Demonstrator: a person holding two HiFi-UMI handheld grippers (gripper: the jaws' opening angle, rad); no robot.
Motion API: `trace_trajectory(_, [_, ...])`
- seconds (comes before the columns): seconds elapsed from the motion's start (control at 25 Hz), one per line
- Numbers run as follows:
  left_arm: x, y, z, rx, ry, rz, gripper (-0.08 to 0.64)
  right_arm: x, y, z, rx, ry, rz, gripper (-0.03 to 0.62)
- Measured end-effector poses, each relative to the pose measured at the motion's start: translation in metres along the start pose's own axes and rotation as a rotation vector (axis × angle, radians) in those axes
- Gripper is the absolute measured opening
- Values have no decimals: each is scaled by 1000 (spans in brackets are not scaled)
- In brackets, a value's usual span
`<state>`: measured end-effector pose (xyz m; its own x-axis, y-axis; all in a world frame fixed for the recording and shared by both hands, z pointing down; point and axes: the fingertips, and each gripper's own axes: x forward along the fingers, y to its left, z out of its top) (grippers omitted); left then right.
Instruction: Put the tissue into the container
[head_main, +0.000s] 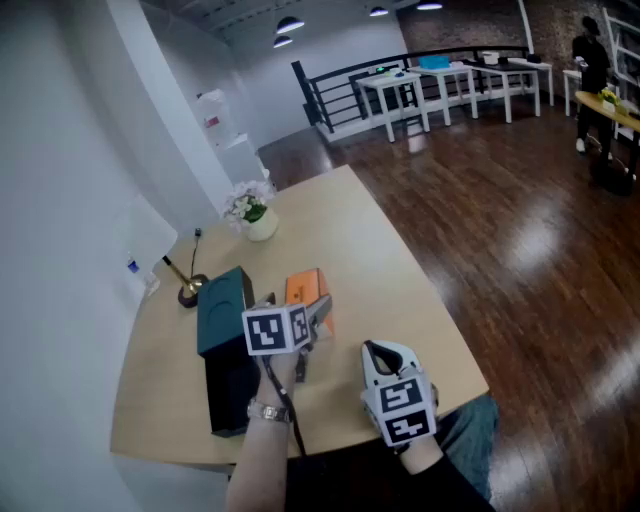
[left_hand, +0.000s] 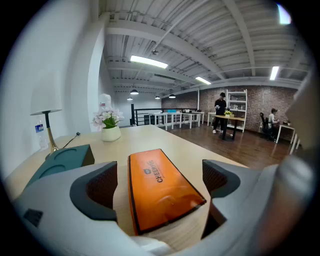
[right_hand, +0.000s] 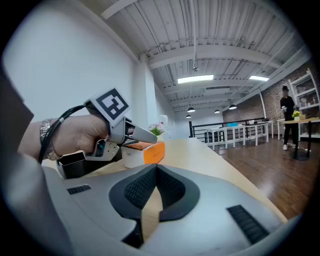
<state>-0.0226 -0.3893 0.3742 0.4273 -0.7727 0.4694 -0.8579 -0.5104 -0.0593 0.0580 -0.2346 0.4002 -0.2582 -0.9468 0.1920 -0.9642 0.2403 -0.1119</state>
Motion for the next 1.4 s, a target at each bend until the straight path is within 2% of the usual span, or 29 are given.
trace_trajectory(0.16, [12,-1,-26,-16,80,-4,523,-3,1,-4,-4,12,7,6])
trace_trajectory(0.32, [12,-4,-34,-50,48,-18,480,-5,1,-4,-6,10,7,6])
trace_trajectory(0.52, [9,-4,-33,-22,27,12,410,-5,1,-4,-5,11,5,6])
trace_trajectory(0.72, [-4,-2,-32,-28,-12,32,376,-5,1,-5,-3,13,9,6])
trace_trajectory(0.84, [-30,-2,-22,-43,-68,17,371,-7,-1,-5,-17,13,0,6])
trace_trajectory(0.96, [-69,-2,5,-36,-148,2,371,-8,-5,-8,-16,18,-3,6])
trace_trajectory(1.12, [-131,15,32,-14,-220,41,370,-3,-7,-4,-14,17,-10,5])
trace_trajectory(1.24, [-166,36,16,-16,-202,85,370,8,-4,-2,-23,22,2,5])
trace_trajectory(1.4, [-194,70,-32,-50,-132,149,370,21,5,-1,-28,29,24,5])
